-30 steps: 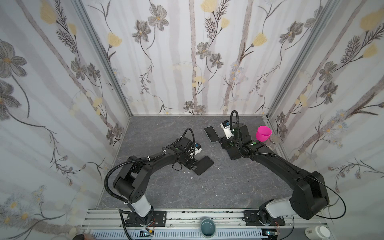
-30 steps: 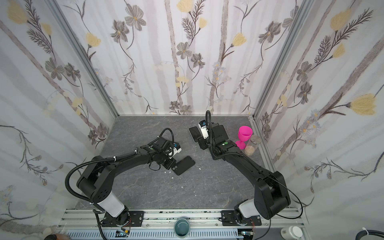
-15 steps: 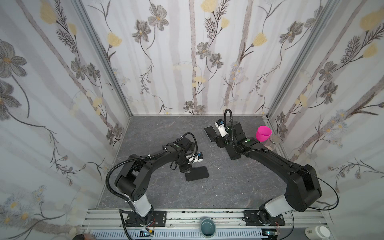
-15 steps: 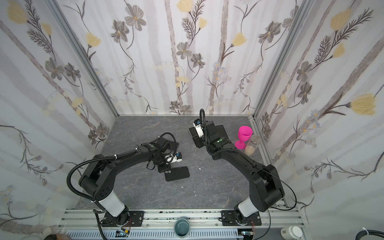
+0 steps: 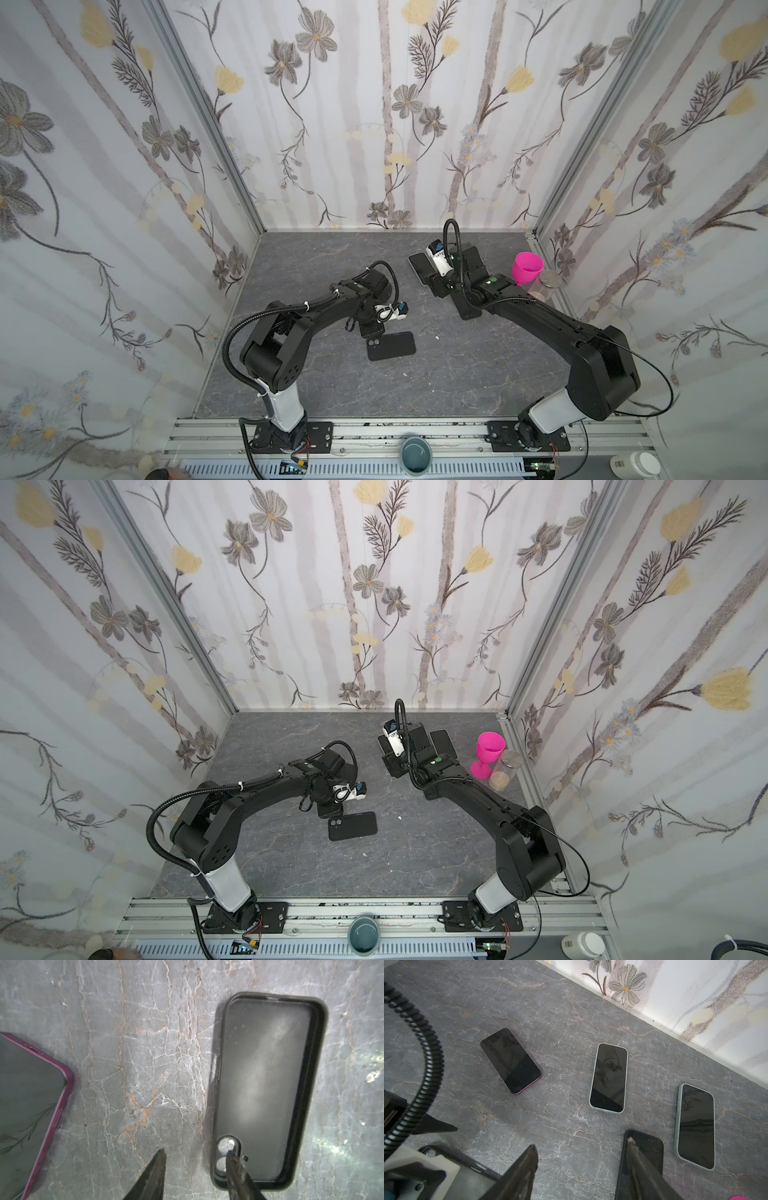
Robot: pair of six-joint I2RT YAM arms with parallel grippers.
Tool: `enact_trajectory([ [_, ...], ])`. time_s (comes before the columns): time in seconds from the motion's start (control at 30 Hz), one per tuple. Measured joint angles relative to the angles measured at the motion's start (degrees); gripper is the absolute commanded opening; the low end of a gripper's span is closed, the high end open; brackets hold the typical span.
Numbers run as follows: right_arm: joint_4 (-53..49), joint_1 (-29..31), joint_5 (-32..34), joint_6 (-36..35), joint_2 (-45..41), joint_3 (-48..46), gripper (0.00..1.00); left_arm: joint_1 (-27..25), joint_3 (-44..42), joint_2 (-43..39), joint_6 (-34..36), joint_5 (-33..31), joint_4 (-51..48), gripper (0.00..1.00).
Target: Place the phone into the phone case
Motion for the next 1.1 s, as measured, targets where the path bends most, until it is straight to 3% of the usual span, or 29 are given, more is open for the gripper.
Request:
enact_trajectory([
  [0.13,-0.11,0.61,0.02,0.00,0.87,1.36,0.68,-0.09,-0.04,-2.49,-1.33,-1.90,1.46,0.51],
  [0.27,-0.46,1.11,0.00,0.00,1.97,3.13,0.74,0.31,-1.09,-9.25,-4.83,-2.56,5.53,0.68],
  [0.43,1.40,1.42,-1.09,1.25,1.92,4.96,0.82,2.73,-1.51,-16.46,-15.87,-5.09,11.26,0.73],
  [0.63,8.52,1.46,-2.71,4.02,0.59,4.68,0.88,8.41,-4.24,-24.63,-34.51,-11.13,17.64,0.81],
  [0.8,16.06,1.46,-6.58,6.51,0.26,3.52,0.90,10.43,-15.47,-34.53,-46.16,-11.04,26.49,0.90],
  [0.93,21.49,1.53,-10.40,8.59,0.26,2.75,0.93,10.91,-22.12,-39.17,-51.08,-10.78,31.98,0.90],
  [1.1,26.45,2.32,-15.04,6.88,0.52,1.60,0.96,11.98,-22.64,-39.69,-53.59,-10.84,37.07,0.92],
])
